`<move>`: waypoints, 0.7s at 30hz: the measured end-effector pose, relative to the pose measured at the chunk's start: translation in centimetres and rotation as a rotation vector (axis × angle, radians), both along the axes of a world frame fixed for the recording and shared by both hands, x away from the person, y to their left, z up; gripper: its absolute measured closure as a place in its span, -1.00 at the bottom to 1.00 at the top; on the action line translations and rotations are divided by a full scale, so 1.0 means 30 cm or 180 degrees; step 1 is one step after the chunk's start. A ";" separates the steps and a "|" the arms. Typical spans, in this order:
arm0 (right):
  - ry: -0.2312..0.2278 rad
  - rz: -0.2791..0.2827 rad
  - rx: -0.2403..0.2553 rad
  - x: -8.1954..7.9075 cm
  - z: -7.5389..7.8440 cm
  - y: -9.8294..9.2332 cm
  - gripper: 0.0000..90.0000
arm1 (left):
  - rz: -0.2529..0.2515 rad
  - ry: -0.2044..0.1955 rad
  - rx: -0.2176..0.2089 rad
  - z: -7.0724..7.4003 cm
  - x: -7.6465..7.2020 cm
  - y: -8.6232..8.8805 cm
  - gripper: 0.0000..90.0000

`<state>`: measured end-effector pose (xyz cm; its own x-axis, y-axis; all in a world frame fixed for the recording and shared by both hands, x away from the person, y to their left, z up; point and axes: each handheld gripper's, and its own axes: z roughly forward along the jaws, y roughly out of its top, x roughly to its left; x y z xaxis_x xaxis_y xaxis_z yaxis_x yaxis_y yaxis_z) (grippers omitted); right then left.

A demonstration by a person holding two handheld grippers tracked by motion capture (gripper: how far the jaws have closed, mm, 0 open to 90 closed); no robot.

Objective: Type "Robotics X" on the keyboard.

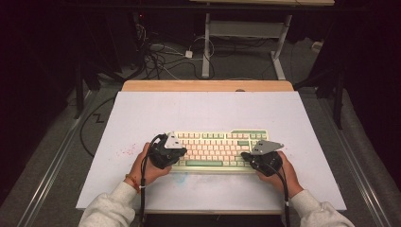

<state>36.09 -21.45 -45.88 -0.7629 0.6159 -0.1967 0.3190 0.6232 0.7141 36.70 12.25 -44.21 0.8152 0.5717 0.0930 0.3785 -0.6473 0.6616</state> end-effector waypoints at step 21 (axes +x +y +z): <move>0.0000 -0.0001 -0.0014 -0.001 0.001 0.002 1.00 | -0.0081 0.0047 0.0159 -0.035 0.005 -0.050 0.94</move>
<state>36.06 -21.40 -45.84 -0.7626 0.6153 -0.1995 0.3192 0.6263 0.7112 36.84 10.76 -45.27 0.8309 0.5457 0.1088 0.3710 -0.6889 0.6227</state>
